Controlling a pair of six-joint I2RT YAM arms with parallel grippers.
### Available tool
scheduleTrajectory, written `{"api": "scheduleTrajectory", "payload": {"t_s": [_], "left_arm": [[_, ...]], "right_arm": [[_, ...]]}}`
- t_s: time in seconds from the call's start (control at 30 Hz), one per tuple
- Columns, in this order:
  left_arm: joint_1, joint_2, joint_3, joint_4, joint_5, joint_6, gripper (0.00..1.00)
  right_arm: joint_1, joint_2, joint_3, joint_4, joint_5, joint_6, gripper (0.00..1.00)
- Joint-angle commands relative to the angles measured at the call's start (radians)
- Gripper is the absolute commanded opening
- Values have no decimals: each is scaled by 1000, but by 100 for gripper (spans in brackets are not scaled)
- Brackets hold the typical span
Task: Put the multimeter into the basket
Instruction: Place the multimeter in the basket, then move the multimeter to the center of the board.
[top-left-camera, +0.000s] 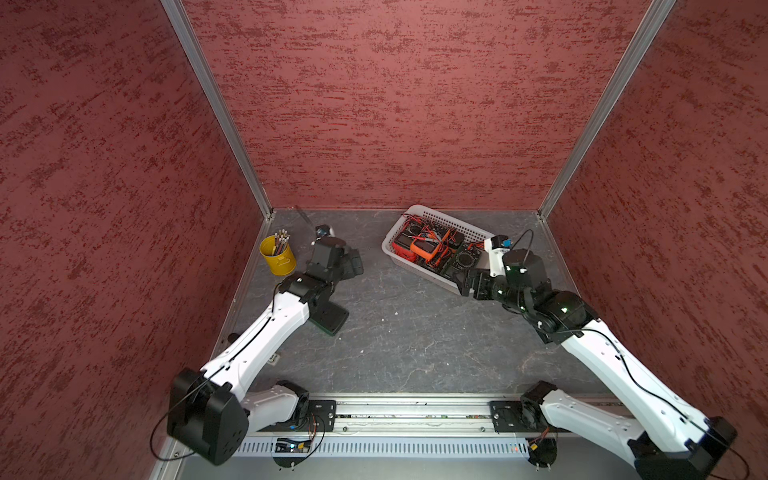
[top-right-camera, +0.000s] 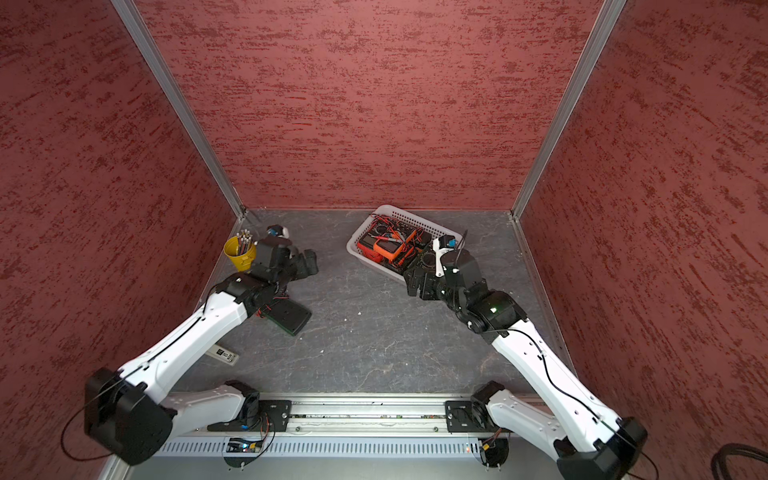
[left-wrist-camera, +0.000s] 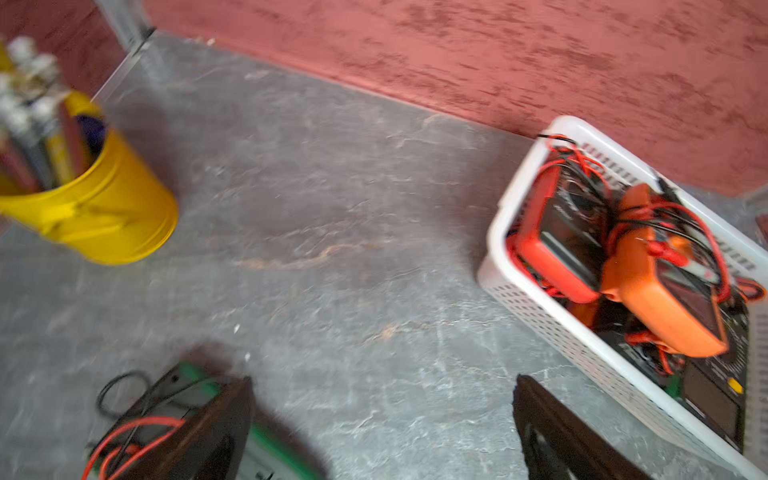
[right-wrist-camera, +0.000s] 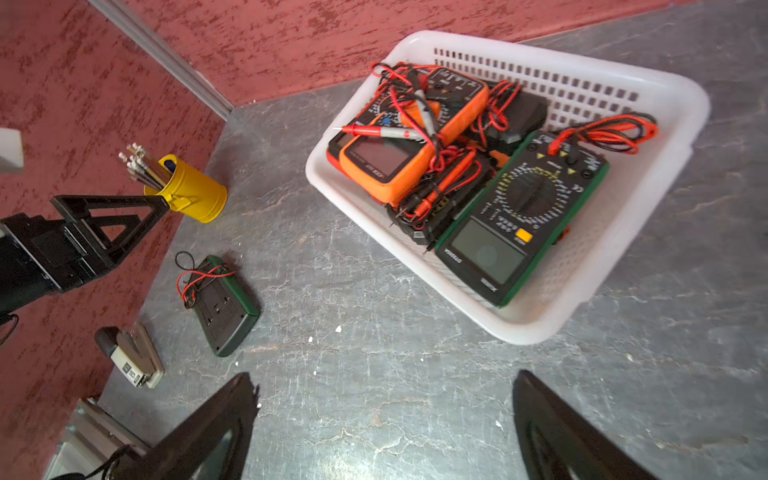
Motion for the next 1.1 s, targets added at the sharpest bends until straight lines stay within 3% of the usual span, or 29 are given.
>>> {"api": "scheduleTrajectory", "payload": {"t_s": [0.0,0.1,0.27,0.4,0.7,1.07], "left_arm": [[98,-138,-115,12,60,-141,100],[256,-235,-236,-15,128,-201,100],[552,-284,-411,68,418,-258,100],[665,-200,-463,147,560,-259,100],[661,-57,-488,291,667,-225,100],[458,84,-483,437,639,-268,100]], "right_arm": [[82,66,69,49,73,-61,98],[153,141,117,60,92,-91,97],[256,265,206,58,128,-131,98],[311,368,268,56,135,-138,98],[408,588,378,49,144,-129,97],[445,766,442,49,117,-7,96]]}}
